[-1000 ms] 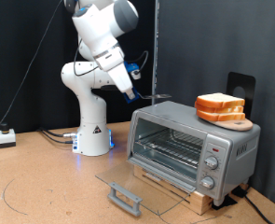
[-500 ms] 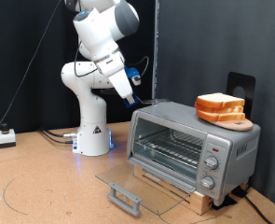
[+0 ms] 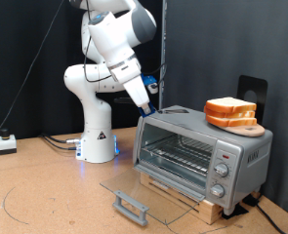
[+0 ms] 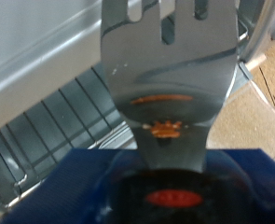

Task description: Make a piece of toast with the oven

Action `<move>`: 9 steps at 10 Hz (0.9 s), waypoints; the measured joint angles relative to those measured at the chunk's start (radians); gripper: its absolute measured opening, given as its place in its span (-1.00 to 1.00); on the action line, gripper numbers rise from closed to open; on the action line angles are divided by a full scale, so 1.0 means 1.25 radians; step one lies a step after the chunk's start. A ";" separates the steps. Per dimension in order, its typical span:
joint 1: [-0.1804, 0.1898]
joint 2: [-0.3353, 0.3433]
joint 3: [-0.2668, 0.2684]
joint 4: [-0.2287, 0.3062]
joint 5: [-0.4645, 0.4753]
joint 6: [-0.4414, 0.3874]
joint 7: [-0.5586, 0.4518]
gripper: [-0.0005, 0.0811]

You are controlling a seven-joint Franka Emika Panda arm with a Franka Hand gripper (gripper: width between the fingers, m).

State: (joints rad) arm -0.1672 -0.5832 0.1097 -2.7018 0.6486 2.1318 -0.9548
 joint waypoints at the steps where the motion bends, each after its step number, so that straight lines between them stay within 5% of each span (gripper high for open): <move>1: 0.007 0.019 0.012 0.015 0.008 0.002 0.001 0.02; 9: 0.049 0.088 0.074 0.085 0.085 0.017 0.019 0.02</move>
State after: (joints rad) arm -0.1058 -0.4730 0.2028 -2.5961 0.7544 2.1528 -0.9314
